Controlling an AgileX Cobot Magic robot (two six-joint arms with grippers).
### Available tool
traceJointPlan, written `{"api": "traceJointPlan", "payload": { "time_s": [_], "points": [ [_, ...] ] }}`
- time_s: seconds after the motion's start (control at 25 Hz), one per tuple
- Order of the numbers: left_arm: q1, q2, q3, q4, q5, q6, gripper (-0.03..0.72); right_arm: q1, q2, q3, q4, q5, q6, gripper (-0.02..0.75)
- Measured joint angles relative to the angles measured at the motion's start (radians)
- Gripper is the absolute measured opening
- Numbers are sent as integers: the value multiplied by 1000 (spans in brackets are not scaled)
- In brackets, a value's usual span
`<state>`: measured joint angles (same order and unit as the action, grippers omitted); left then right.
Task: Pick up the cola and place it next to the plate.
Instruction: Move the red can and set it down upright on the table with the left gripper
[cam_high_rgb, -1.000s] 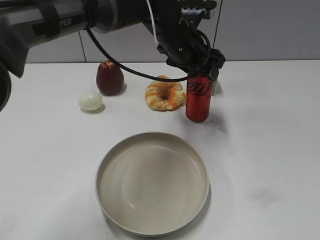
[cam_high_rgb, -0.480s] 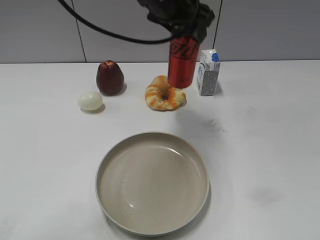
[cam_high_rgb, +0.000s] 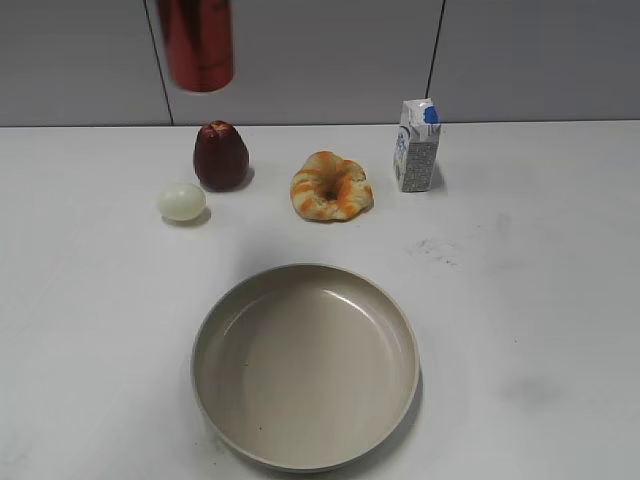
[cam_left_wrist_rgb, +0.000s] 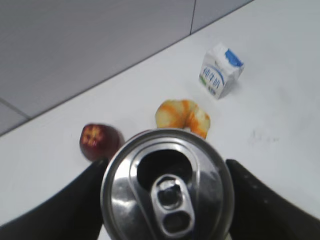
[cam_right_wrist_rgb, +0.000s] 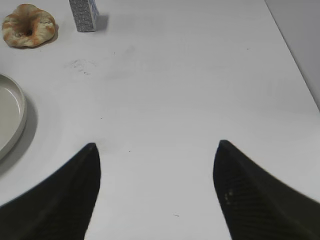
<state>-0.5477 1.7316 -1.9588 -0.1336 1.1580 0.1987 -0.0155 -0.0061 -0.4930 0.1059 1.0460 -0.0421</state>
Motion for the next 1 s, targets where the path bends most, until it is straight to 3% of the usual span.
{"api": "traceJointPlan", "payload": {
  "time_s": [0.24, 0.56, 0.84, 1.0],
  "points": [
    [58, -256, 429, 3, -18, -38, 510, 0, 0, 0, 0, 0, 0, 535],
    [60, -528, 1088, -93, -506, -67, 510, 0, 0, 0, 0, 0, 0, 535],
    [58, -540, 1367, -158, -848, -70, 510, 0, 0, 0, 0, 0, 0, 535],
    [58, -540, 1402, -162, -938, -70, 510, 0, 0, 0, 0, 0, 0, 535]
  ]
}}
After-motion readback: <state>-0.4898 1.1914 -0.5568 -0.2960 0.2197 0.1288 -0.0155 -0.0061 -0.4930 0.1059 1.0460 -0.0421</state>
